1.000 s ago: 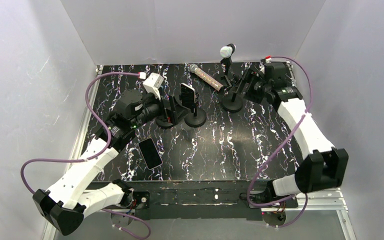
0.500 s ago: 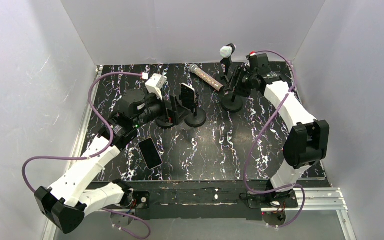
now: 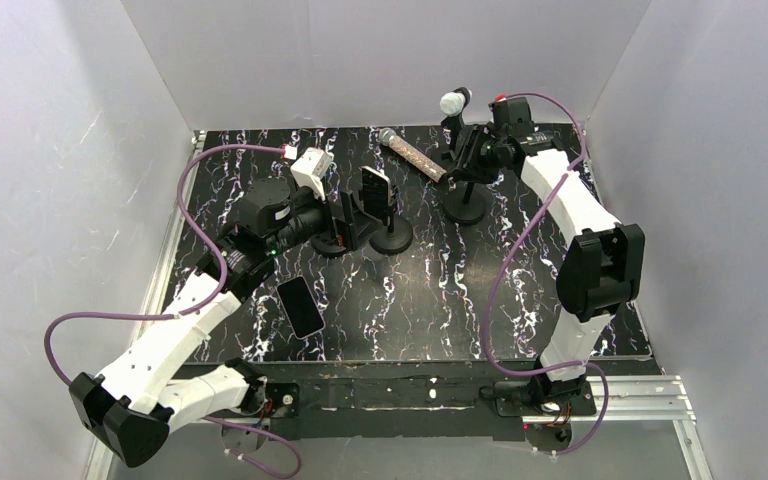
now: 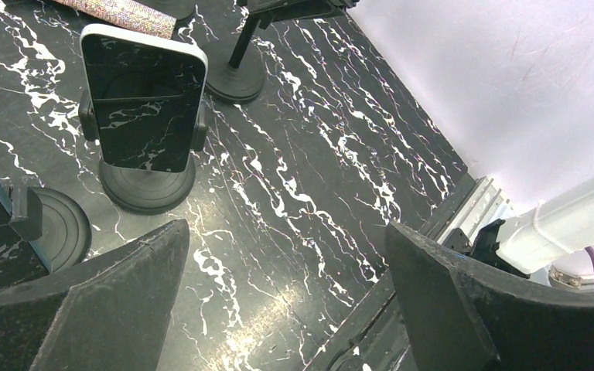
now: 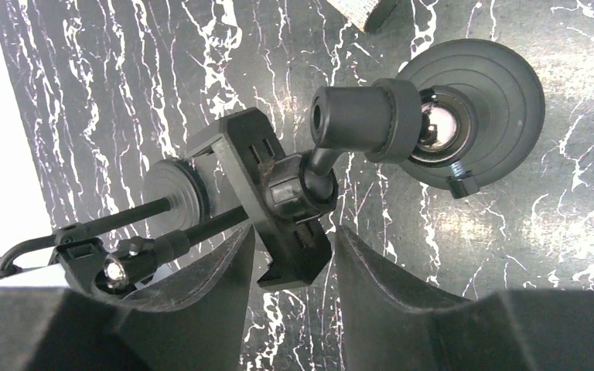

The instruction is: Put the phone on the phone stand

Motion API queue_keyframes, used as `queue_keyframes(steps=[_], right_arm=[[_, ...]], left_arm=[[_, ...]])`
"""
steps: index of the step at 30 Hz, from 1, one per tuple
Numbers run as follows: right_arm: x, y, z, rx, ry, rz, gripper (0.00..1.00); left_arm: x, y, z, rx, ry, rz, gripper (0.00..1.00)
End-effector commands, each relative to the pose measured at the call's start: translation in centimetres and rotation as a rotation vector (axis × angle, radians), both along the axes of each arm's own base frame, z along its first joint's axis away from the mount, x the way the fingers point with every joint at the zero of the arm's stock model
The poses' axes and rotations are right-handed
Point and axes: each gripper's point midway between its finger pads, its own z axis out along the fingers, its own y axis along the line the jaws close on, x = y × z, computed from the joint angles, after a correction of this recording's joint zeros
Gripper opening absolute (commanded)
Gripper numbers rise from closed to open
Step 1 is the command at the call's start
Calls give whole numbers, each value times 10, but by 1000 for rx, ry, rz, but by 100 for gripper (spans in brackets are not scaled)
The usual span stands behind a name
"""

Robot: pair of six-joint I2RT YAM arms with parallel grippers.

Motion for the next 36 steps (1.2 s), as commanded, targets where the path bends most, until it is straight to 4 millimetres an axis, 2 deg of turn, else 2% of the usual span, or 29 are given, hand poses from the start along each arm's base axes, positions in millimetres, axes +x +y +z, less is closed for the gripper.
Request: queue_keyframes(steps=[1, 6, 13, 21, 26, 32, 36], right_arm=[[8, 0, 11, -24, -37, 0, 48], [2, 4, 18, -11, -48, 31, 30], [-23, 1, 32, -26, -61, 78, 14], [-66, -5, 43, -26, -69, 142, 4], [-97, -4, 45, -14, -63, 206, 2], [-137, 5, 39, -28, -55, 340, 1], [-158, 12, 26, -81, -60, 402, 1]], left_arm=[[-5, 2, 0, 1, -12, -17, 98], [-4, 1, -2, 4, -10, -17, 98], [-5, 1, -1, -1, -9, -19, 98], [-6, 1, 5, -9, -21, -22, 98], [-6, 0, 4, -17, -17, -25, 98], [-6, -2, 6, -23, -16, -35, 98], [-6, -3, 7, -24, -19, -37, 98]])
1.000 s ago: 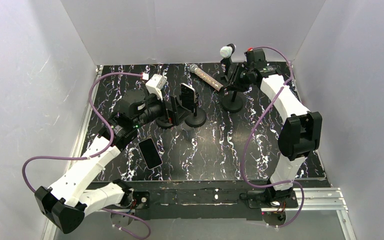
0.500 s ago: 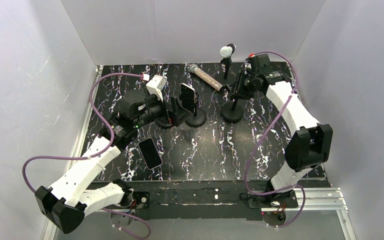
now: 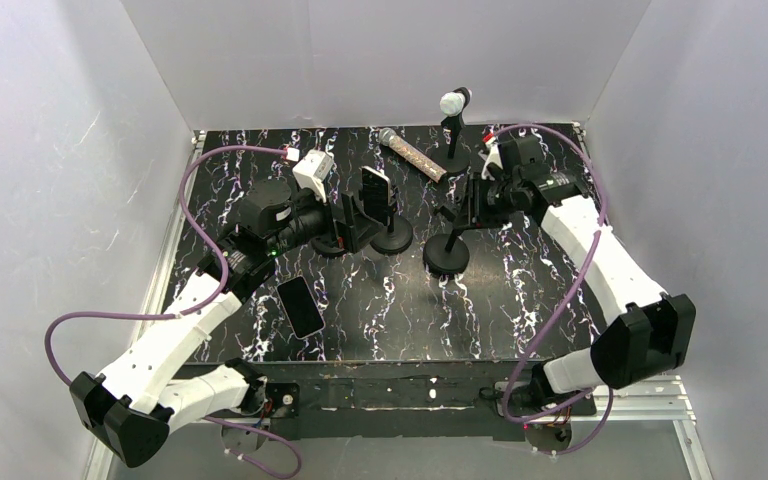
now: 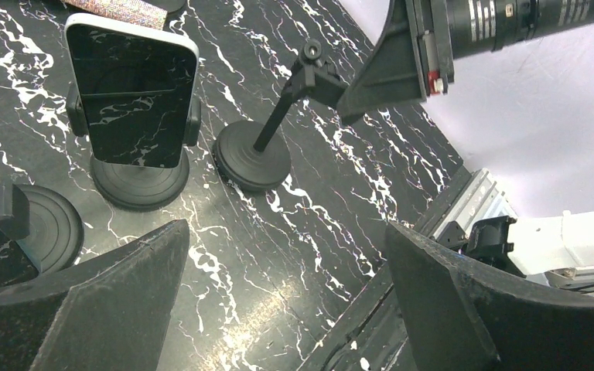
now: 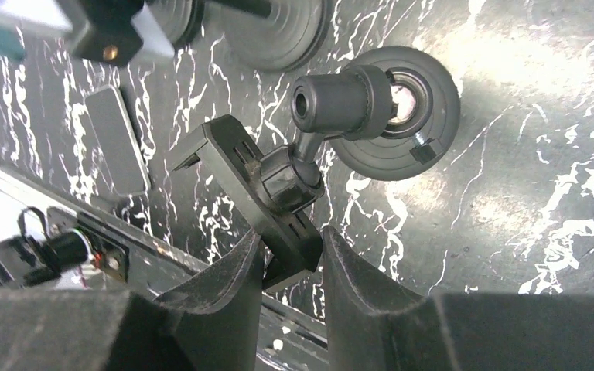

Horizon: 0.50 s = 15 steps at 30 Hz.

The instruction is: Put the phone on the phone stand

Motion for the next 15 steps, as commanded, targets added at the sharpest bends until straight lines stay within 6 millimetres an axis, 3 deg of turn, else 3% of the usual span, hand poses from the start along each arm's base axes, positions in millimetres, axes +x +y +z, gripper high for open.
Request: queue_keyframes(steps=[1, 6, 11, 13, 15], right_arm=[[-24, 14, 5, -15, -68, 120, 1], [-41, 23, -11, -85, -59, 182, 3], [-41, 22, -12, -160, -93, 182, 11], [-41, 24, -9, -155, -101, 185, 16], [-41, 25, -5, -152, -114, 188, 32]], left_arm=[[-3, -1, 11, -23, -27, -18, 98], [-3, -1, 10, -21, -26, -21, 98], [-4, 0, 9, -20, -26, -16, 98], [-3, 1, 8, -18, -23, -13, 98], [-4, 2, 6, -13, -17, -7, 98]])
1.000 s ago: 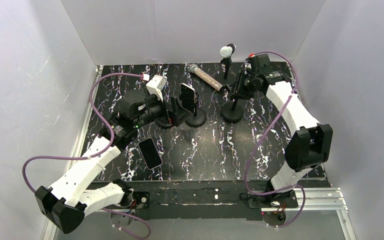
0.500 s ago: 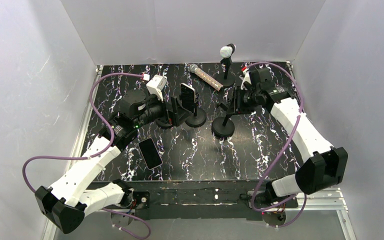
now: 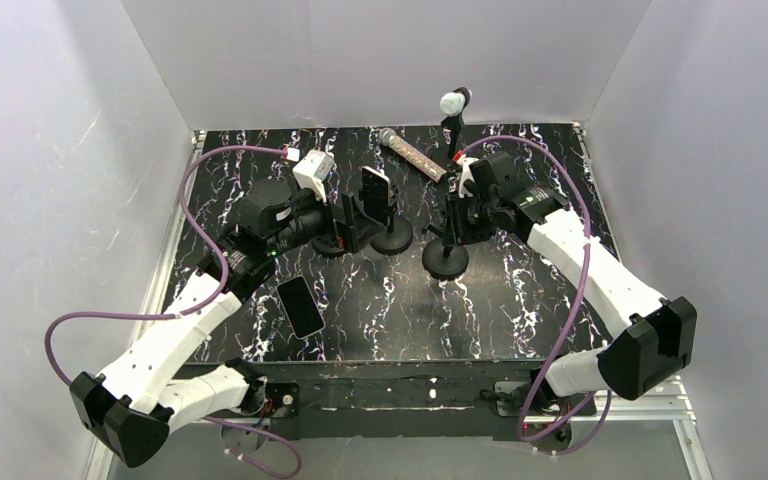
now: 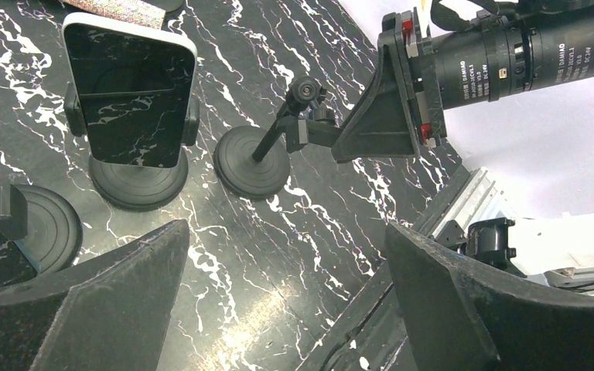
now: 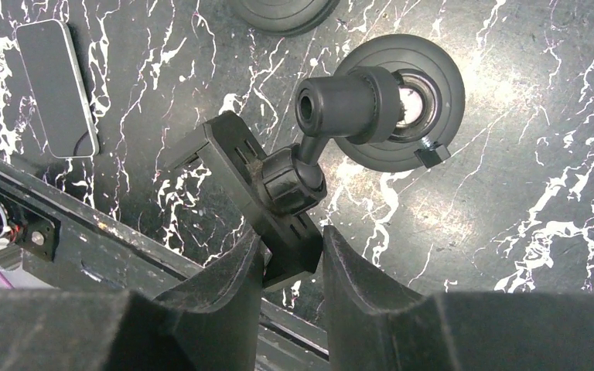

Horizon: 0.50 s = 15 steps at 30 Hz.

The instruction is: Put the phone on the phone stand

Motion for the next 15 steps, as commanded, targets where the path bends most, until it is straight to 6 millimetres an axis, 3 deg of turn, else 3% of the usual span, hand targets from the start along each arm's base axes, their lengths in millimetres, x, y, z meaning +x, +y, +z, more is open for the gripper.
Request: queue_keyframes(steps=[1, 5, 9, 15], right_arm=[[-4, 1, 15, 8, -42, 16, 39], [-6, 4, 25, 42, -62, 23, 61], [-9, 6, 38, 91, -107, 27, 75], [-16, 0, 66, 201, -152, 30, 85]], left_arm=[[-3, 3, 5, -10, -18, 0, 98], [-5, 8, 4, 0, -17, 15, 98], [-7, 11, 0, 12, -8, 24, 98], [-12, 21, -6, 33, 9, 56, 98]])
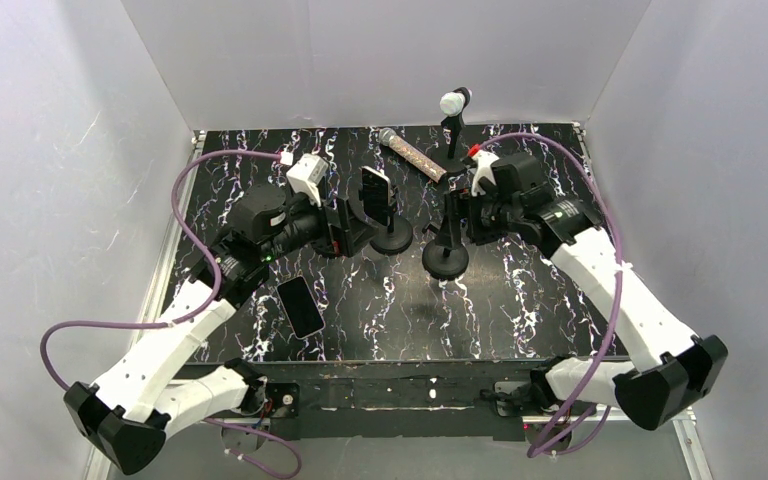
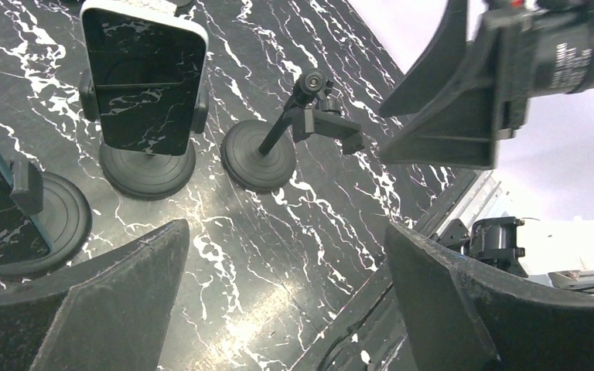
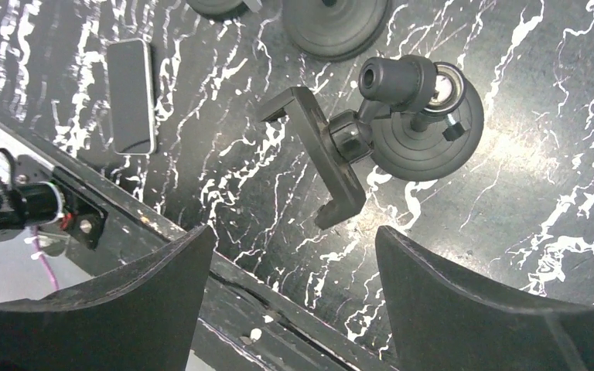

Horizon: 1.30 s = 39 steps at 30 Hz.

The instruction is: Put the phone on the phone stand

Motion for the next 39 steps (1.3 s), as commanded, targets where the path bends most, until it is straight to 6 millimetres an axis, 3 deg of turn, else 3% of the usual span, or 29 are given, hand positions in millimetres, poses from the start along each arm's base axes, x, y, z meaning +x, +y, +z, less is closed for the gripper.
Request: queue_keyframes(steps=[1, 7, 12, 24, 33, 39], right_arm=[[-1, -3, 32, 134, -61, 7, 86], [-2, -15, 58, 268, -121, 3, 98], [0, -15, 56, 313, -86, -3, 98], [2, -13, 44, 318, -49, -5, 98], [1, -12, 39, 322, -31, 2, 98], [-1, -11, 35, 320, -19, 7, 98]], left_arm=[[-7, 13, -9, 29, 14, 36, 98], [-11, 25, -28, 60, 84, 95, 98], [-15, 50, -55, 101, 176, 233, 98], [-38, 137, -155, 287, 563, 802, 98], [-48, 135, -217, 494, 790, 850, 98], [-44, 129, -244, 549, 848, 837, 98]])
